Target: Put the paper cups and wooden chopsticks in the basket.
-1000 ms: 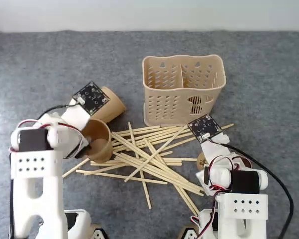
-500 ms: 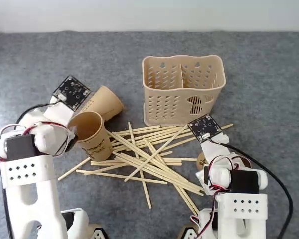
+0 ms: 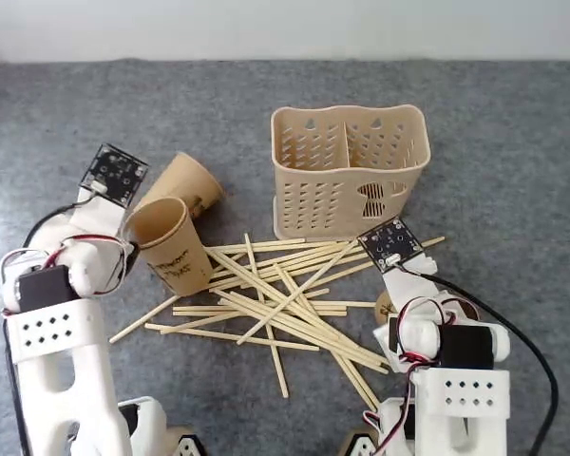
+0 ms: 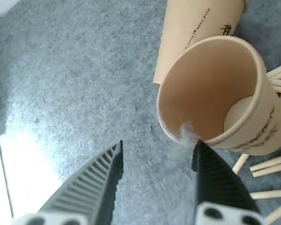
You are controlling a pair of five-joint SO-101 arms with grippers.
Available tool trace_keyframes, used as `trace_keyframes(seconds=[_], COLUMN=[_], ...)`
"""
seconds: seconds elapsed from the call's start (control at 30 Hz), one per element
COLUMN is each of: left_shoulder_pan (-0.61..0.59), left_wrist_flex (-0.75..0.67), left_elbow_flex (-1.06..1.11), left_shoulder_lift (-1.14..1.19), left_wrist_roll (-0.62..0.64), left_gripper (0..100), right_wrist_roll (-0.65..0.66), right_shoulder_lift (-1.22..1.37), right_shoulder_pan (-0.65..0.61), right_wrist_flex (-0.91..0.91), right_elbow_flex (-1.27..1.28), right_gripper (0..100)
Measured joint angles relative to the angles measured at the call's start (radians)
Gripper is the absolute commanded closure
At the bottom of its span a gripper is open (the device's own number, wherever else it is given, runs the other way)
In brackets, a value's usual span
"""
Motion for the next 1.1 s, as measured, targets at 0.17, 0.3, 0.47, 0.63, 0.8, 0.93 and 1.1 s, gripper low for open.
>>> trace_keyframes(seconds=[0.17, 0.3, 0.47, 0.63, 0.8, 0.93, 1.1], left_shoulder_pan=[-0.003, 0.005, 0.057, 0.063, 0.061, 0.044, 0.046], left_wrist_flex=[-0.006, -0.006, -0.006, -0.006, -0.006, -0.006, -0.021], left_elbow_flex=[0.002, 0.002, 0.002, 0.002, -0.009, -0.051, -0.06], left_shoulder_lift=[0.002, 0.002, 0.002, 0.002, 0.002, 0.002, 0.002], left_wrist_roll=[0.075, 0.114, 0.126, 0.126, 0.196, 0.269, 0.359], left_gripper=[76, 76, 76, 76, 76, 76, 76], right_wrist_roll=[0.0, 0.0, 0.0, 0.0, 0.0, 0.0, 0.0], right_shoulder_lift=[0.0, 0.0, 0.0, 0.0, 0.0, 0.0, 0.0], right_shoulder_pan=[0.0, 0.0, 0.0, 0.0, 0.0, 0.0, 0.0], right_wrist_flex=[0.0, 0.0, 0.0, 0.0, 0.0, 0.0, 0.0], right_elbow_flex=[0.0, 0.0, 0.0, 0.0, 0.0, 0.0, 0.0], right_gripper=[88.5, 88.5, 88.5, 88.5, 88.5, 88.5, 88.5])
